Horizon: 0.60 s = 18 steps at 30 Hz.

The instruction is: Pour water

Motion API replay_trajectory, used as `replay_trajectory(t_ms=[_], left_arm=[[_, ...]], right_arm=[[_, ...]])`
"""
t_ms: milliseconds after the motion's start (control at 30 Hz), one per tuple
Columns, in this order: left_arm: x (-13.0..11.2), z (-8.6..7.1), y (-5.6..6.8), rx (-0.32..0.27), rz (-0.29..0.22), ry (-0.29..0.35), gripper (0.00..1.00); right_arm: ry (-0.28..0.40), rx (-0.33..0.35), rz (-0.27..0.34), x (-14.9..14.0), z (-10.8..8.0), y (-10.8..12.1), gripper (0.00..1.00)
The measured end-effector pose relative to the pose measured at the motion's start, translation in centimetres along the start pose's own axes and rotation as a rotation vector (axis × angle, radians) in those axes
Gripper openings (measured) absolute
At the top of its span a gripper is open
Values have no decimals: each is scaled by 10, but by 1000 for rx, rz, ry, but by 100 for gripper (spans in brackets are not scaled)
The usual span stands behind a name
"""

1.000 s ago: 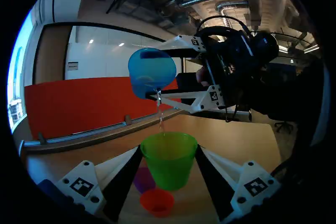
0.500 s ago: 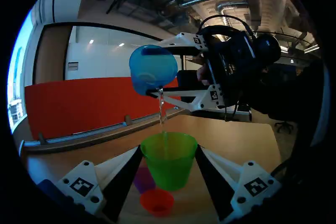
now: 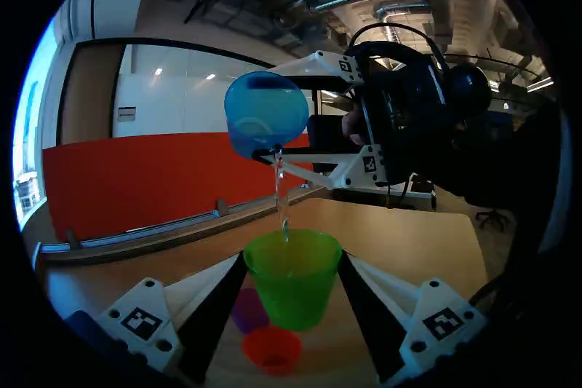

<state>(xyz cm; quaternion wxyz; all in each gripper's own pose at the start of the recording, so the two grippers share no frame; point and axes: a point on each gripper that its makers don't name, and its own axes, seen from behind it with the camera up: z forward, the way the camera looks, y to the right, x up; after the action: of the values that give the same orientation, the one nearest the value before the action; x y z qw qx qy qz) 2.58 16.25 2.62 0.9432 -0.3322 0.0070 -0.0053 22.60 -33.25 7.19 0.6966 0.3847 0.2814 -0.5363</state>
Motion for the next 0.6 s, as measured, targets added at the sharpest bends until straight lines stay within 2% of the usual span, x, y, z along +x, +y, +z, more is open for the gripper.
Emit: replay_trajectory(t_ms=[600], left_arm=[[1, 1, 0, 2, 6, 4, 89]], right_arm=[[2, -12, -71, 6, 0, 1, 90]])
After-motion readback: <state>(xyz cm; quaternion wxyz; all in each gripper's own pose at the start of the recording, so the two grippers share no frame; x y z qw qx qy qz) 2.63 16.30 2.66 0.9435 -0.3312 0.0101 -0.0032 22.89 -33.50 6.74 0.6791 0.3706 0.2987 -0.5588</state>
